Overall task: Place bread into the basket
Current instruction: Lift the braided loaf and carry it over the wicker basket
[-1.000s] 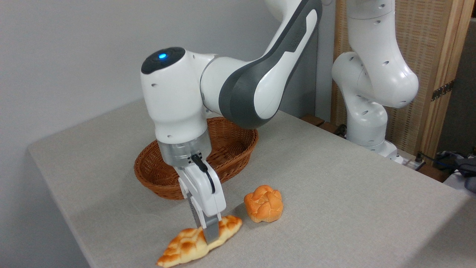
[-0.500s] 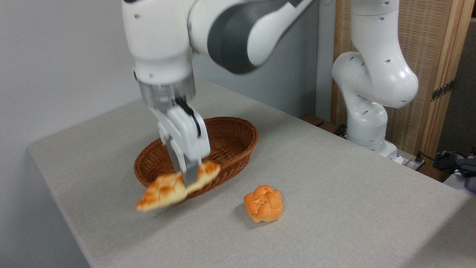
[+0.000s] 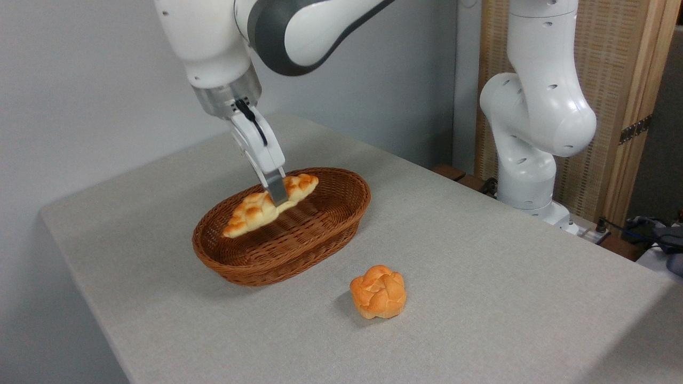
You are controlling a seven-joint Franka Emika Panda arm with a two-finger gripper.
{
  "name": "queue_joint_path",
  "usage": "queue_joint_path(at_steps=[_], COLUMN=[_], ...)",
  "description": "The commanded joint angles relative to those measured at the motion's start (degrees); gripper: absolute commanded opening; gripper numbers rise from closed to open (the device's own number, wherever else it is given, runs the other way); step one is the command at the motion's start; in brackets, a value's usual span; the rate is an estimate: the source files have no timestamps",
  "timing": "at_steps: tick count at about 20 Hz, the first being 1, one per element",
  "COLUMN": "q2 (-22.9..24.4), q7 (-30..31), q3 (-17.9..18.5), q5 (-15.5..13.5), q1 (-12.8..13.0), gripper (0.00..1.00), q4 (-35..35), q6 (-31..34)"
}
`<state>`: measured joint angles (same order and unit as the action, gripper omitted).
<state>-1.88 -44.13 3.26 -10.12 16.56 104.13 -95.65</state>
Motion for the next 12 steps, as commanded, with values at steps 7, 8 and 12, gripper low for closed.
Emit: queue_joint_path(at_steps=[7, 8, 12], q2=[0.6, 0.6, 0.8], q7=[1.2, 1.2, 1.5], q3=[-0.2, -0.2, -0.5], q5=[1.9, 1.9, 1.9], q1=[0.0, 0.0, 0.0], gripper=[1.00, 1.00, 1.00], q4=[5.7, 5.7, 5.6], q6=[-6.5, -6.6, -6.6])
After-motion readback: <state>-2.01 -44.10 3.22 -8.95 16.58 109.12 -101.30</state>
